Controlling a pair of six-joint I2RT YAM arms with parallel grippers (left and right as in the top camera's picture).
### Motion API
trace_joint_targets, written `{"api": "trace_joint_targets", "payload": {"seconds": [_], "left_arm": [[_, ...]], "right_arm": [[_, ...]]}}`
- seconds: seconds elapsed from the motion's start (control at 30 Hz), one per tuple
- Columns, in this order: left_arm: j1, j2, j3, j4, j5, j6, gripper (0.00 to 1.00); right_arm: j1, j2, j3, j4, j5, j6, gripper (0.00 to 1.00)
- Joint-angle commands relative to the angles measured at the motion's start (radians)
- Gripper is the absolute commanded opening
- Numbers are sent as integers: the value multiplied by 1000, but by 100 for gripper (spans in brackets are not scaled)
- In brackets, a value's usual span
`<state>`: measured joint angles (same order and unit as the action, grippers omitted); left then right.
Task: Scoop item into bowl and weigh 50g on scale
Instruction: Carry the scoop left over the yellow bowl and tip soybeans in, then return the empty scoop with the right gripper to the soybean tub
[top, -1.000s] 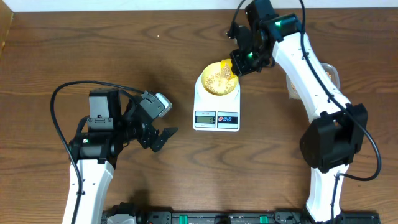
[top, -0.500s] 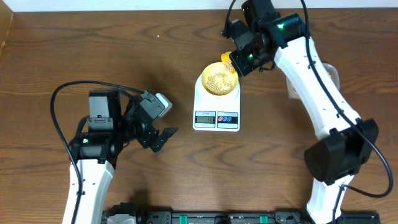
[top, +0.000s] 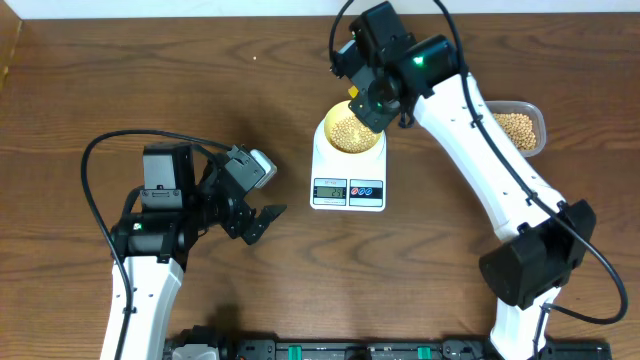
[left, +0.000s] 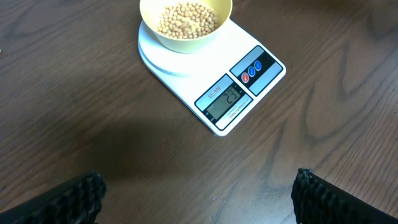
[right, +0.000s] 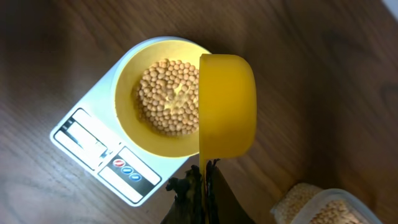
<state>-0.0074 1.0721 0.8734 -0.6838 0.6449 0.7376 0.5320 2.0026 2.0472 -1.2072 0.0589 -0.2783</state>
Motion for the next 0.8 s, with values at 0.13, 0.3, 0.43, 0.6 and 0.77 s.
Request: {"api": "trace_joint_targets", "payload": {"seconds": [0.13, 0.3, 0.43, 0.6, 0.77], "left_arm": [[4, 5, -3, -3, -3, 6, 98], [4, 5, -3, -3, -3, 6, 98], [5, 5, -3, -3, -3, 6, 97], [4, 5, -3, -3, -3, 6, 98], [4, 5, -3, -3, -3, 6, 98]], "right_arm": [[-8, -31, 20, 14, -14, -18, 1], [-101, -56, 21, 26, -170, -2, 1], [-238, -96, 21, 8, -257, 47, 1], [-402, -124, 20, -58, -275, 74, 1], [-550, -127, 20, -92, -284, 186, 1]]}}
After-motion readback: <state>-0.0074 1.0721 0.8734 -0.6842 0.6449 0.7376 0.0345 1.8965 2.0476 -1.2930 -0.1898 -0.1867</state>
